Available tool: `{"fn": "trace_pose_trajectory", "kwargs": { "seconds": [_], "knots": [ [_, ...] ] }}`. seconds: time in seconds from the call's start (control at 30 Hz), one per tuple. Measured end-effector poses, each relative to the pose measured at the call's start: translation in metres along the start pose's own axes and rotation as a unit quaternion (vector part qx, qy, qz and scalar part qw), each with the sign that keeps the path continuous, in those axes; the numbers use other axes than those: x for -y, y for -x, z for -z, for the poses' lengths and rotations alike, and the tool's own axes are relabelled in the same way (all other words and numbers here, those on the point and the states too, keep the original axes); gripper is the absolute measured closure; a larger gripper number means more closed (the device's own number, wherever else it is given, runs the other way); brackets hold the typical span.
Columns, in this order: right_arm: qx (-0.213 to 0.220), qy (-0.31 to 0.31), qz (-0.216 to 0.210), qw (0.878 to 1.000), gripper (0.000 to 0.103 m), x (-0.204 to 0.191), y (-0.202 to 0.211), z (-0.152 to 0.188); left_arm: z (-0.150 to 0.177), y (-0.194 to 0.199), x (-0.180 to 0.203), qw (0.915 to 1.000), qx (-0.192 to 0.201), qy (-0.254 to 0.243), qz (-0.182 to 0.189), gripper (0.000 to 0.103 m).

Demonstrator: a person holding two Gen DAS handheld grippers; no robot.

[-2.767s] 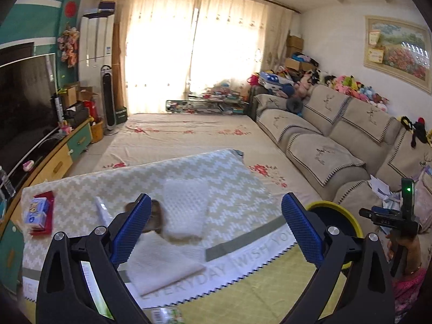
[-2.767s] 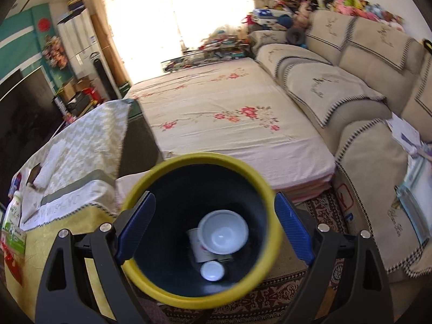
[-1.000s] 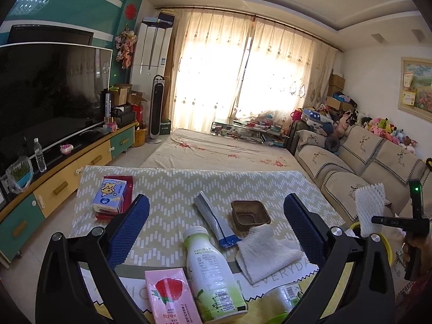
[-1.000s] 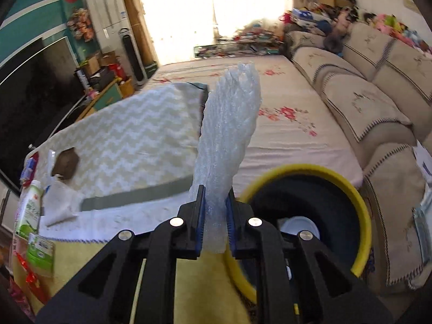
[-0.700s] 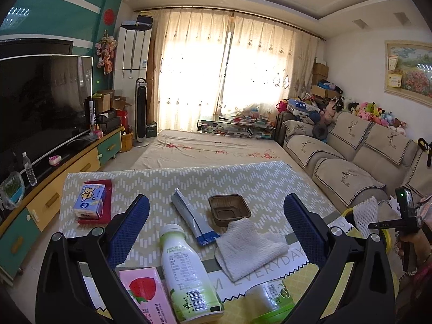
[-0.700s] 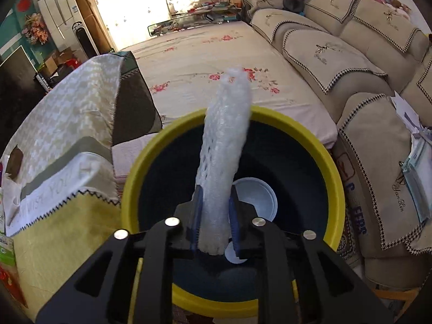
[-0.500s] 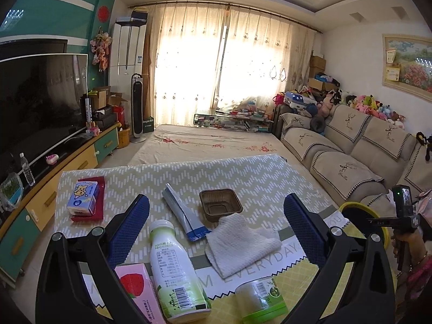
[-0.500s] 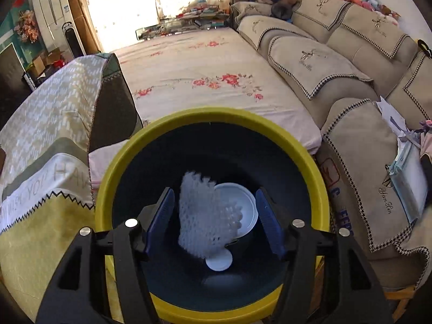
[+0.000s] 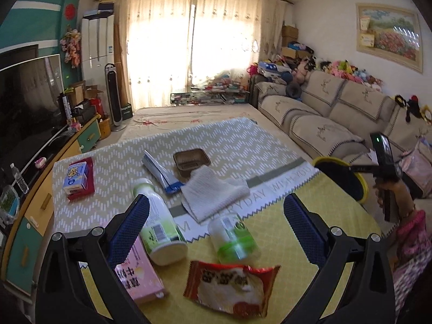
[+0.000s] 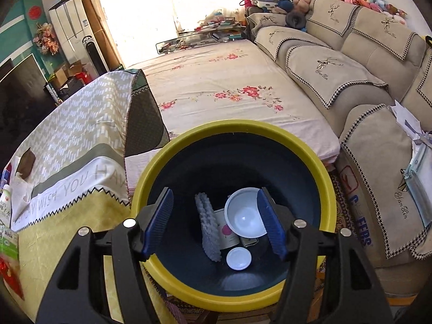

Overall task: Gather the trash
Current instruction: 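Carry the foam sleeve over the bin and open the right tool, then reach the left tool to the red snack bag and grasp it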

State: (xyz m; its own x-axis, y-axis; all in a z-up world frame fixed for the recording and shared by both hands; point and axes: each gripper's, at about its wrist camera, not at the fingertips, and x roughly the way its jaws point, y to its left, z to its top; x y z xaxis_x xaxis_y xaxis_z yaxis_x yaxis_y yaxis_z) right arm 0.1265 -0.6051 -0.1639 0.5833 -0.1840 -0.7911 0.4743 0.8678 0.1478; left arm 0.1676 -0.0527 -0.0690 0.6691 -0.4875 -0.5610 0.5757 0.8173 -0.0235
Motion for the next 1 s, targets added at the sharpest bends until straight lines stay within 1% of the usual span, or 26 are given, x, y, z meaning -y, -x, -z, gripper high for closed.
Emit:
{"fn": "trace_pose_trajectory", "kwargs": {
  "seconds": [0.1,0.2,0.23,0.33,0.5,0.7,0.83,0.9,0.93,1.0],
  "knots": [
    [-0.002,0.002,-0.007,1.0,0.041,-0.002,0.003,0.003,0.017,-0.004,0.017,0.9988,-0.037,-0.031,0.011,0.005],
    [-0.003,0.001,-0.012,1.0,0.041,-0.002,0.005,0.007,0.033,-0.016,0.027,0.996,-0.069,-0.052,0.021,0.005],
    [-0.003,0.002,-0.014,1.0,0.041,-0.003,0.006,0.008,0.037,-0.019,0.029,0.9951,-0.077,-0.058,0.022,0.005],
    [-0.002,0.003,-0.016,1.0,0.041,-0.003,0.009,0.009,0.044,-0.031,0.027,0.9926,-0.1,-0.068,0.009,0.005],
    [0.002,0.005,-0.019,1.0,0.041,-0.006,0.011,0.009,0.052,-0.044,0.022,0.9891,-0.127,-0.075,0.009,0.005],
    [-0.006,0.012,-0.026,1.0,0.041,-0.012,0.007,0.012,0.064,-0.058,0.021,0.9845,-0.157,-0.079,0.01,0.005],
    [-0.009,0.016,-0.03,0.999,0.041,-0.015,0.006,0.013,0.067,-0.06,0.018,0.9843,-0.161,-0.071,0.017,0.005],
    [-0.008,0.016,-0.031,0.999,0.041,-0.016,0.006,0.013,0.067,-0.06,0.019,0.9839,-0.163,-0.07,0.019,0.012],
    [-0.008,0.016,-0.031,0.999,0.041,-0.015,0.006,0.013,0.067,-0.06,0.019,0.9836,-0.165,-0.07,0.018,0.014],
    [-0.007,0.016,-0.031,0.999,0.041,-0.015,0.006,0.013,0.067,-0.059,0.021,0.9827,-0.169,-0.073,0.021,0.022]
  ]
}}
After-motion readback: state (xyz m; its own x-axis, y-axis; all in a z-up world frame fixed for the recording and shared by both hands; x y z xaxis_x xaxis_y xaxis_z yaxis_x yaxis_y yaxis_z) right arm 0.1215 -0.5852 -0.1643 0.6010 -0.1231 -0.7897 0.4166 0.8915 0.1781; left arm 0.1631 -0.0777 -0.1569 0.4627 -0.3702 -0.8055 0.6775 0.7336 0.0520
